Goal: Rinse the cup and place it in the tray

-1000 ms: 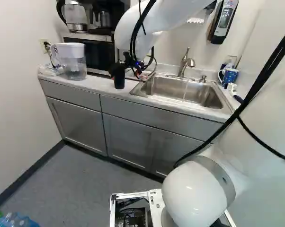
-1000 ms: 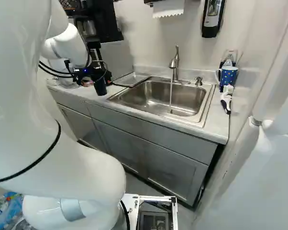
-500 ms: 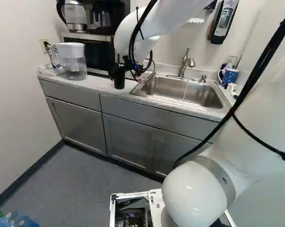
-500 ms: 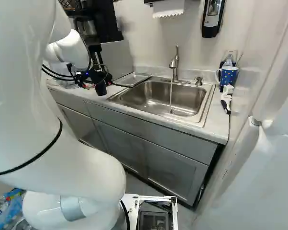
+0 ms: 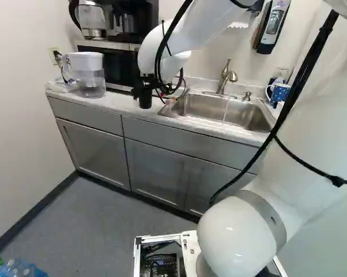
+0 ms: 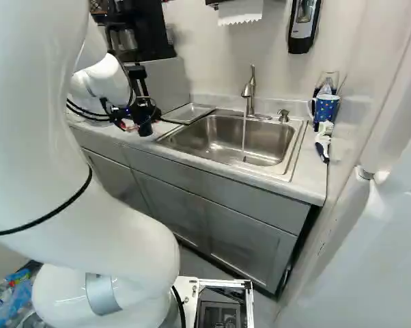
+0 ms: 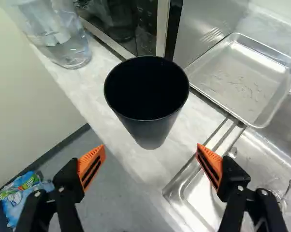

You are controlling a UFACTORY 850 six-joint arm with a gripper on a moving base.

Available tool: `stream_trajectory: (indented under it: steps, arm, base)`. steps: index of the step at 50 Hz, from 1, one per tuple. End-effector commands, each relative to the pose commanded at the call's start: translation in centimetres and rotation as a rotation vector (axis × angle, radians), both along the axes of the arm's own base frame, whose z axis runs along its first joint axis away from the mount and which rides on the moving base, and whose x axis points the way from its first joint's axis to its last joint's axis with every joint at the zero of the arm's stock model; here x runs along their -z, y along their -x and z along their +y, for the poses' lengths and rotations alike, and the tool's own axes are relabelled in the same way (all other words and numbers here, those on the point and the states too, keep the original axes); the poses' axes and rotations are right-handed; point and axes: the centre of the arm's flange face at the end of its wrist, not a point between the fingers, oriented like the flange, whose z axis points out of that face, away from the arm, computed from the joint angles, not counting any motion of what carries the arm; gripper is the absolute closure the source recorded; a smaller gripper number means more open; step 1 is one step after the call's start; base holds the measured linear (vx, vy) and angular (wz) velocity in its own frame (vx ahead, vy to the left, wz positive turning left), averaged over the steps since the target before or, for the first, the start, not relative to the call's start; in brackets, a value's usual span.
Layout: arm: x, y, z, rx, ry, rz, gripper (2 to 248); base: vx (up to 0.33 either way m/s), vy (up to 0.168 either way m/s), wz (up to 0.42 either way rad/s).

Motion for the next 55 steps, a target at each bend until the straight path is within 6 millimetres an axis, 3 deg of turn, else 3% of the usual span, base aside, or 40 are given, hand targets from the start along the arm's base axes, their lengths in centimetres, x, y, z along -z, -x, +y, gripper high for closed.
stream_trajectory:
  steps: [55]
  arm:
    - [4.0,-2.4,1.1,-0.003,-0.067,-0.179,3]
  base:
    - [0.000,0.000,0.000]
